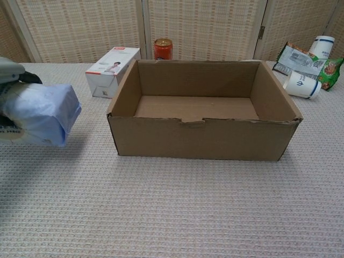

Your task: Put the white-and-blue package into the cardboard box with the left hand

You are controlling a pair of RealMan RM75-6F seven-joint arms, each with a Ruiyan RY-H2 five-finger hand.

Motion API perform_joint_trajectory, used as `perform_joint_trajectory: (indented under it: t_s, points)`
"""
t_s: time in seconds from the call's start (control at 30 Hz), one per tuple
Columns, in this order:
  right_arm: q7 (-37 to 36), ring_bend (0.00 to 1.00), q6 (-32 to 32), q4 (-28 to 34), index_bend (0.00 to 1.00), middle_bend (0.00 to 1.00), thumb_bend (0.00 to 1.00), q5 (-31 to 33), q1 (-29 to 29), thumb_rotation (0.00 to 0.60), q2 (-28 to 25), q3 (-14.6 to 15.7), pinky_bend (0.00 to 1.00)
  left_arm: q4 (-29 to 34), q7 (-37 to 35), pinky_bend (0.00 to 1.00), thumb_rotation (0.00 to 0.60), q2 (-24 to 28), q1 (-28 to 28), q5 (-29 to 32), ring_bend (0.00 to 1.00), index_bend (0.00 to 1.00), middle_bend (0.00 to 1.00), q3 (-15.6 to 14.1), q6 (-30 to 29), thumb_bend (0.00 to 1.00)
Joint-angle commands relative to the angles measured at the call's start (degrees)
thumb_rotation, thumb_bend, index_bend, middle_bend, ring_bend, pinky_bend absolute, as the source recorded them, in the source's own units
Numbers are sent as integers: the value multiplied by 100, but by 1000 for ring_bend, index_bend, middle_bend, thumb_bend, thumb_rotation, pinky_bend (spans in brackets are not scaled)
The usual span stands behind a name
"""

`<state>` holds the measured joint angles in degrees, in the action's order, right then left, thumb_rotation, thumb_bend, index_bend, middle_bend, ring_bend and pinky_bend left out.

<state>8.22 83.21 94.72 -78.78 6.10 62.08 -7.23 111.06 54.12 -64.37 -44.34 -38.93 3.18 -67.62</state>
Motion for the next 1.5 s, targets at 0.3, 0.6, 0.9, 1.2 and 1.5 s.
perform_joint_trajectory:
  t_s: [0.3,0.6,0.9,1.2,1.5]
  points:
    - [3,0,-20,47,68,0,2,66,-12,600,-29,-7,0,-87,212,551,600,108,-90,-773,419,501,487,333,-1055,260]
    - [-42,0,-126,53,60,0,2,260,12,600,-92,-73,0,-393,-7,583,600,-461,-380,-1398,458,556,546,825,-1265,258]
    - [-88,0,-233,67,53,0,2,367,31,600,-170,-88,0,-296,-302,583,600,-1176,-909,-1666,462,545,538,1333,-946,258]
    - [-122,0,-245,102,48,0,2,391,24,600,-213,-86,0,-752,-178,581,600,-2337,-1483,-1400,463,540,537,1529,-769,258]
    - [-49,0,-327,140,45,0,2,379,49,600,-201,-29,0,-1914,-408,579,600,-3547,-1940,-1344,464,546,537,1629,-522,258]
